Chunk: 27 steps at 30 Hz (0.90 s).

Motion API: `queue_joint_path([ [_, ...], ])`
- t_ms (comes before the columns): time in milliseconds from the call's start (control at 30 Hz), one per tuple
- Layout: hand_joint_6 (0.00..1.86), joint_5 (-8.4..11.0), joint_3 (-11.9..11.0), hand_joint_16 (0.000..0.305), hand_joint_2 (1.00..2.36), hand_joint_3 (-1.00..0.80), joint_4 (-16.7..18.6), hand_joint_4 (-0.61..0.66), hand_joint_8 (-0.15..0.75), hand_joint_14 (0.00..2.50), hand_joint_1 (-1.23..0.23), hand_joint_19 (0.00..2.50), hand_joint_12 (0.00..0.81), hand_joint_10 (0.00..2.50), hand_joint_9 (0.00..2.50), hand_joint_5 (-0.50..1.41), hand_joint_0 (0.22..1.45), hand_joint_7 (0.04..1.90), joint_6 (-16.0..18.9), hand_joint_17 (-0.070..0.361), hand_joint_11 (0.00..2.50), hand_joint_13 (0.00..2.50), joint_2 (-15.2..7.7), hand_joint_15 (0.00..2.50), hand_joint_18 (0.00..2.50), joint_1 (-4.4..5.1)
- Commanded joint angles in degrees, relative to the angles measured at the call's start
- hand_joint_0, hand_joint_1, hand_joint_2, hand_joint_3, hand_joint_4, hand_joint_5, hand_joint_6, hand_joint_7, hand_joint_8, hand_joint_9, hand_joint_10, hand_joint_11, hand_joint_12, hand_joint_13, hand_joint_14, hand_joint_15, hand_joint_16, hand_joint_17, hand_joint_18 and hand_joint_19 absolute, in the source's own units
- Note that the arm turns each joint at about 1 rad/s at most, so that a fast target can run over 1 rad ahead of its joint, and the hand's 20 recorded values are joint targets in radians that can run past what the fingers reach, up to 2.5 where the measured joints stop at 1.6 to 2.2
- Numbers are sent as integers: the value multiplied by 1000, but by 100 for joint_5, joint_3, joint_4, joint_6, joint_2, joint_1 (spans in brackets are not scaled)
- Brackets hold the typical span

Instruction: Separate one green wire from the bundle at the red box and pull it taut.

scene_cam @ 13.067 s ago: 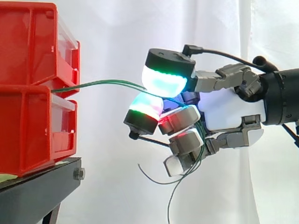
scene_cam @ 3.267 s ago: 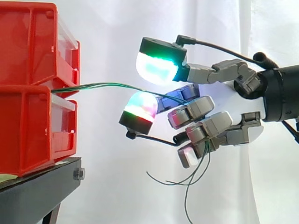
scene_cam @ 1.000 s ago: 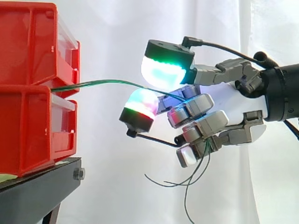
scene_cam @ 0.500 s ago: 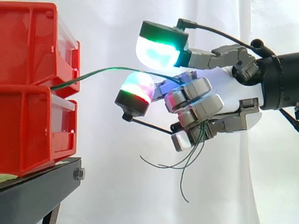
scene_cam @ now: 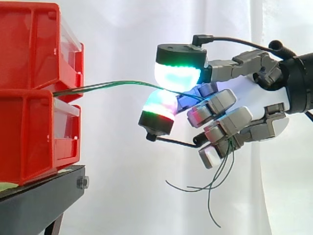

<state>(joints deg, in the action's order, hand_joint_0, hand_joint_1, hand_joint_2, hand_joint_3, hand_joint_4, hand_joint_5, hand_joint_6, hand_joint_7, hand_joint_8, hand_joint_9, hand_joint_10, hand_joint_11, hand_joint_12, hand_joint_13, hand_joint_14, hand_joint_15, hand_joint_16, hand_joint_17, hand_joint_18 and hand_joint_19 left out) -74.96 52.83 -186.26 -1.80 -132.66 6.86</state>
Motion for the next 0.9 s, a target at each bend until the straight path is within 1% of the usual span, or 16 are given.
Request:
queue_joint_path([
  [0,897,-1,-1,58,1017,-274,-15,176,290,4,-792,621,342,816,1036,-226,663,966,-4,129,1595,1455,3,1665,967,-1],
  [67,900,-1,-1,58,1015,-298,-7,185,292,4,-821,612,337,815,1031,-228,673,952,-4,129,1606,1454,3,1665,971,-9],
  [100,900,-1,-1,57,1014,-320,-7,192,289,5,-825,610,338,825,1024,-228,678,953,-4,129,1572,1454,3,1670,972,-9],
  [167,900,-1,-1,58,1009,-388,2,194,294,5,-840,611,339,825,1023,-229,667,961,-4,129,1595,1455,3,1666,972,-9],
  [200,900,-1,-1,57,1007,-416,2,193,294,6,-842,619,347,827,1023,-230,653,959,-4,129,1594,1455,3,1673,971,-9],
  [233,900,-1,-9,57,1002,-465,2,191,295,5,-840,626,337,826,1024,-230,626,953,-4,129,1599,1452,3,1688,969,-9],
  [333,897,-1,-9,58,1000,-500,-7,189,296,3,-801,622,346,820,1031,-228,583,953,-13,131,1579,1457,30,1677,971,-18],
  [400,896,-1,-18,58,1000,-500,-7,184,299,3,-780,631,351,801,1041,-226,577,949,-13,131,1585,1459,74,1662,971,-18],
  [433,893,-1,-18,58,1000,-500,-7,182,290,3,-732,625,345,782,1051,-224,598,949,-22,130,1593,1459,109,1675,969,-9],
  [567,892,-1,-18,57,1007,-415,-7,179,291,4,-675,627,335,777,1067,-222,625,959,-31,129,1591,1471,135,1675,970,-9],
  [733,898,-1,-18,57,1014,-316,-7,144,294,4,-717,618,341,784,1065,-224,643,980,-40,129,1603,1474,144,1666,974,-9],
  [867,903,8,-18,57,1016,-281,-7,160,291,5,-781,618,337,811,1043,-227,663,967,-40,129,1608,1463,144,1666,975,-9],
])
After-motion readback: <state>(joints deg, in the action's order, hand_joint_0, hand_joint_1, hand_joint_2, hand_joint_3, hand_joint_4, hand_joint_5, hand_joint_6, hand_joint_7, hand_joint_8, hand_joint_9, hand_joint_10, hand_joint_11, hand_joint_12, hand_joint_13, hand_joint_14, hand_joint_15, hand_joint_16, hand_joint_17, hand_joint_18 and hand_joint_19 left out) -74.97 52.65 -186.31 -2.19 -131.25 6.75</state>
